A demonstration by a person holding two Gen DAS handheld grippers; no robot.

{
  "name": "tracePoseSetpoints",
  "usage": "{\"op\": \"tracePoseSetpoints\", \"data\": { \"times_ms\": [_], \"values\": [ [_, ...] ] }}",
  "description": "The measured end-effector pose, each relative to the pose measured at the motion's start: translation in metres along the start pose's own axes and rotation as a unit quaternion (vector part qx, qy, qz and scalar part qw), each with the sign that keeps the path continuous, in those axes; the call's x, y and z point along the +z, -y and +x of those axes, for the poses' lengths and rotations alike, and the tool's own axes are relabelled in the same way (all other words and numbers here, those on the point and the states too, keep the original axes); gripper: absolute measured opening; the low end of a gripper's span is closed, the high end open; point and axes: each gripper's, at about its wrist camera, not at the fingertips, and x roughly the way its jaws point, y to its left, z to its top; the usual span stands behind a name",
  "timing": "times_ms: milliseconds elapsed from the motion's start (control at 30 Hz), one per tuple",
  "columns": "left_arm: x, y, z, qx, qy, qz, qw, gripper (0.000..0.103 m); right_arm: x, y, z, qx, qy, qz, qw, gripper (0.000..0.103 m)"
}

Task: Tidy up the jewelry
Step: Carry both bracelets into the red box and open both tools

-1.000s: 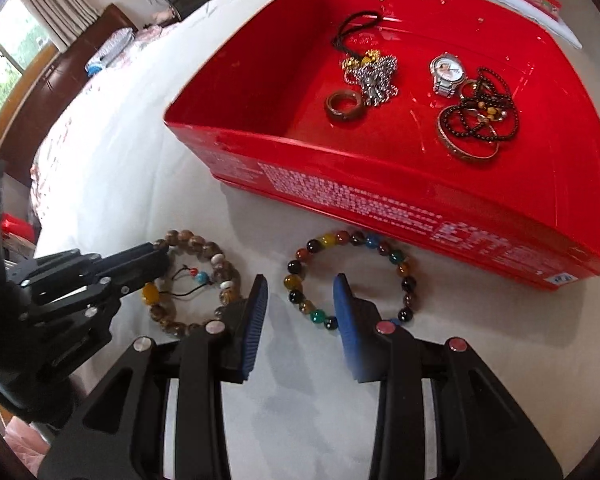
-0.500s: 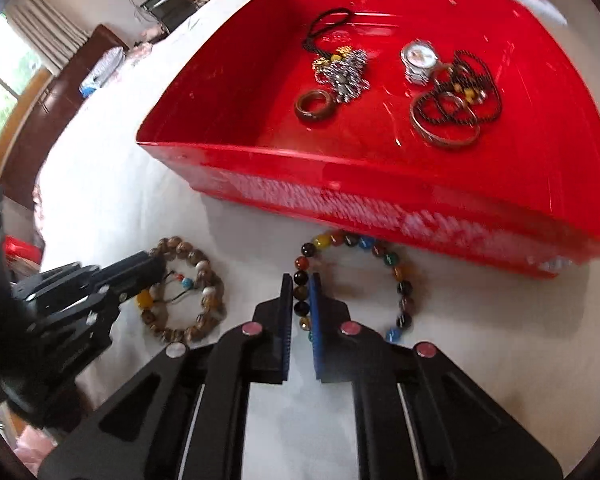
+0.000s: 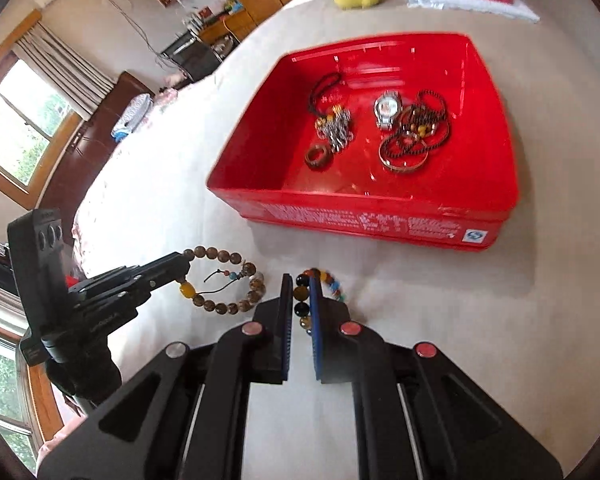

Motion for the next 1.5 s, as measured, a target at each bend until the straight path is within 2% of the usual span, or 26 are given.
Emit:
{"op": "tracePoseSetpoints", "data": {
  "times_ms": [200,633,1233,1500],
  "values": [
    [0.006,0.015,-0.017,-0.013,0.019,0.011,0.9997,0.01,0.001,-0.005,-0.008,0.005,0.012,-0.005,1.0,0.006],
    [0.039,0.033,-0.039,-0.015,0.06,0.021,0.9979,0.01,0.009,-0.01,-0.043,-0.013,0.037,-0.008,0.999,0.006],
    [0.053,0.057,-0.056,0.016,0.107,0.049,0.9929,0.01,0.02,-0.008,-0.067,-0.028,0.064,-0.013,0.997,0.006],
    [0.065,0.069,-0.059,0.016,0.118,0.065,0.9907,0.01,0.031,-0.004,-0.068,-0.037,0.067,-0.012,0.997,0.006]
  ]
}}
